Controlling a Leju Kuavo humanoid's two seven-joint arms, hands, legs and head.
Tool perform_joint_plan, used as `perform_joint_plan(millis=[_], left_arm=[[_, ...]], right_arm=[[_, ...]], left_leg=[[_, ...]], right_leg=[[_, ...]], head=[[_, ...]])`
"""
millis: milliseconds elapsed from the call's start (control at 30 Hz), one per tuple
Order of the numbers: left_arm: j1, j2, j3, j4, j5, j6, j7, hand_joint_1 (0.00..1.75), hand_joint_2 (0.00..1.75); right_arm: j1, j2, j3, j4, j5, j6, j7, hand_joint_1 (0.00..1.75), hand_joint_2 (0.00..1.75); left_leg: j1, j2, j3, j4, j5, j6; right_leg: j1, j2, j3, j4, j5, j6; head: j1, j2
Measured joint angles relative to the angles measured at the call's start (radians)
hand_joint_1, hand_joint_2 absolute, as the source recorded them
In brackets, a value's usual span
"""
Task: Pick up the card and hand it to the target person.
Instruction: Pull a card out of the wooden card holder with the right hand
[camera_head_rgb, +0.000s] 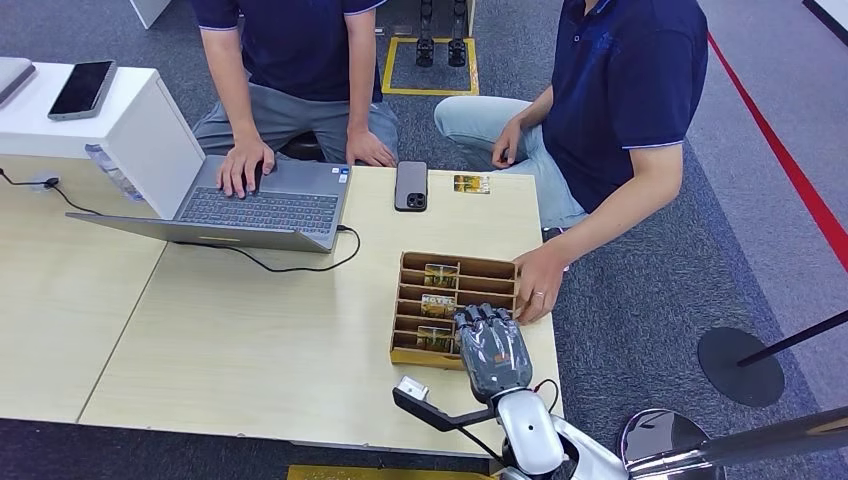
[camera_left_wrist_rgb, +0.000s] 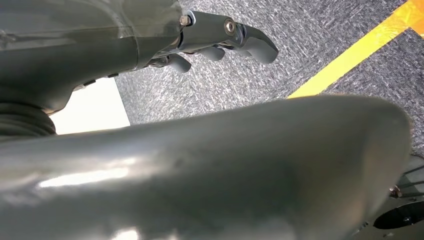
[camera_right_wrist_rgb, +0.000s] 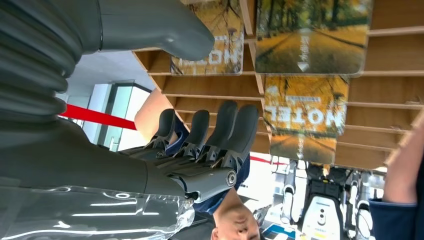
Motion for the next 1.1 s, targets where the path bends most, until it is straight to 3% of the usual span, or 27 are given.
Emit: perform_joint_plan(millis=[767, 1100], left_arm=[[0.003, 0.000, 0.000, 0.000, 0.000, 0.001, -0.001, 0.00, 0.00], [0.007, 0.000, 0.000, 0.000, 0.001, 0.004, -0.002, 0.00, 0.00]], right_arm=[[-0.013, -0.001, 0.000, 0.064, -0.011, -0.003, 0.017, 0.96, 1.75], [-0.018, -0.002, 0.000, 0.070, -0.011, -0.006, 0.023, 1.34, 1.75]], left_leg=[[0.000, 0.000, 0.000, 0.000, 0.000, 0.000], [0.000, 0.000, 0.001, 0.000, 0.000, 0.000]], right_leg=[[0.000, 0.000, 0.000, 0.000, 0.000, 0.000], [0.000, 0.000, 0.000, 0.000, 0.000, 0.000]], head=[[0.000, 0.000], [0.000, 0.000]])
